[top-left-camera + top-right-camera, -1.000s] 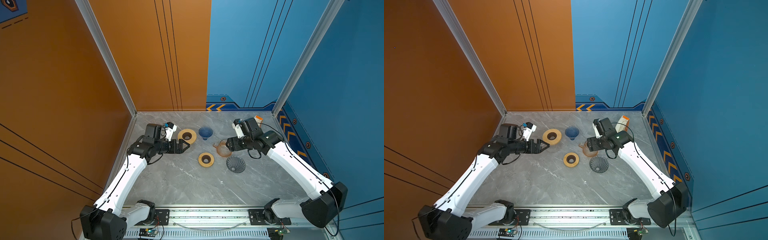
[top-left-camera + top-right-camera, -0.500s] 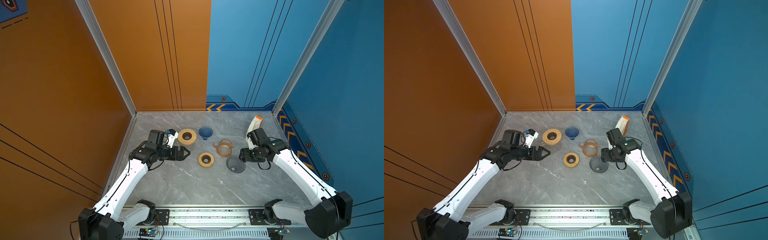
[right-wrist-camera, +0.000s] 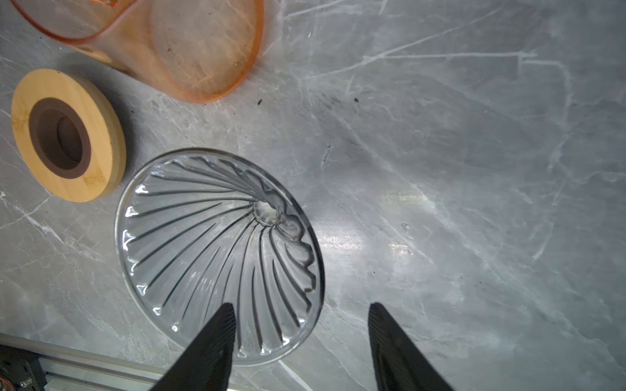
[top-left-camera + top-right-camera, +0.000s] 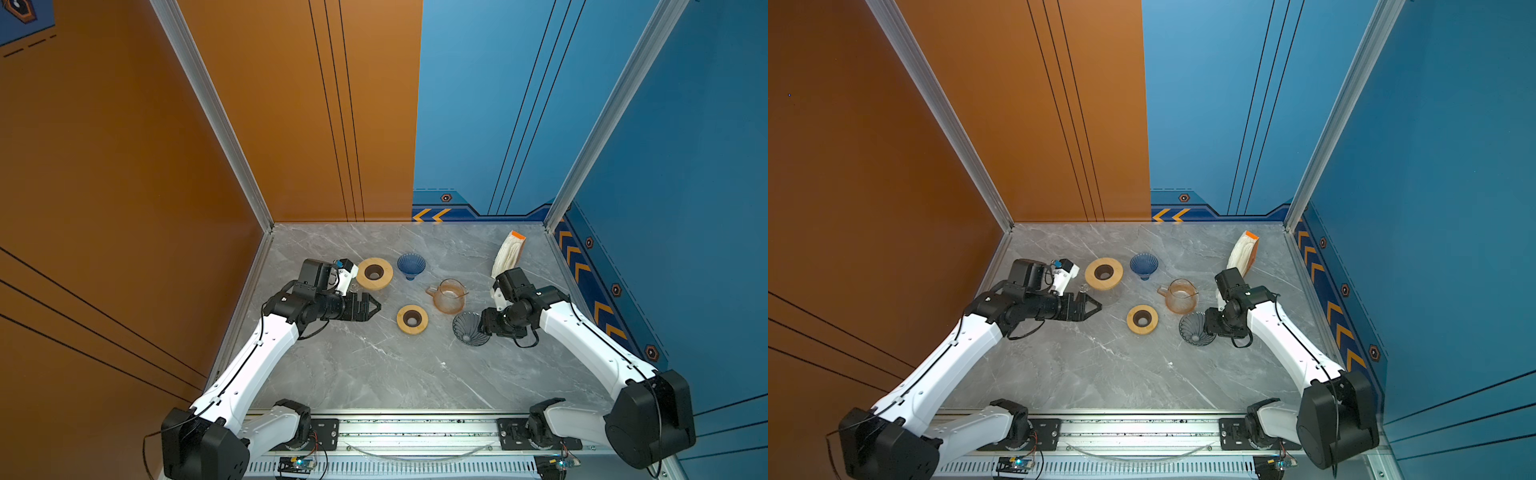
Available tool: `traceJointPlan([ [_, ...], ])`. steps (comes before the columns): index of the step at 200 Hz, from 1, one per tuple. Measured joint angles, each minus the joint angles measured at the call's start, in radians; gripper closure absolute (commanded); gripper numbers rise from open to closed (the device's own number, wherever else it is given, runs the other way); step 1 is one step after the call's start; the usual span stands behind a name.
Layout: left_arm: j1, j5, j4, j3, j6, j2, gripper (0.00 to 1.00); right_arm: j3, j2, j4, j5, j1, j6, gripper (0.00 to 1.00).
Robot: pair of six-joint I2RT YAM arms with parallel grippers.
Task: Place the coffee filter in the dripper
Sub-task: 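Lower the right gripper onto the clear glass dripper rim and grasp it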
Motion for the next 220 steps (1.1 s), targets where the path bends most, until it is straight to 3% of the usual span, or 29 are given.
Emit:
traceJointPlan([
  [220, 0.0, 0.005, -0.001, 0.066, 0.036, 0.125, 0.02, -0.063, 0.062, 0.14, -0.094, -0.012, 0.014, 0.72],
])
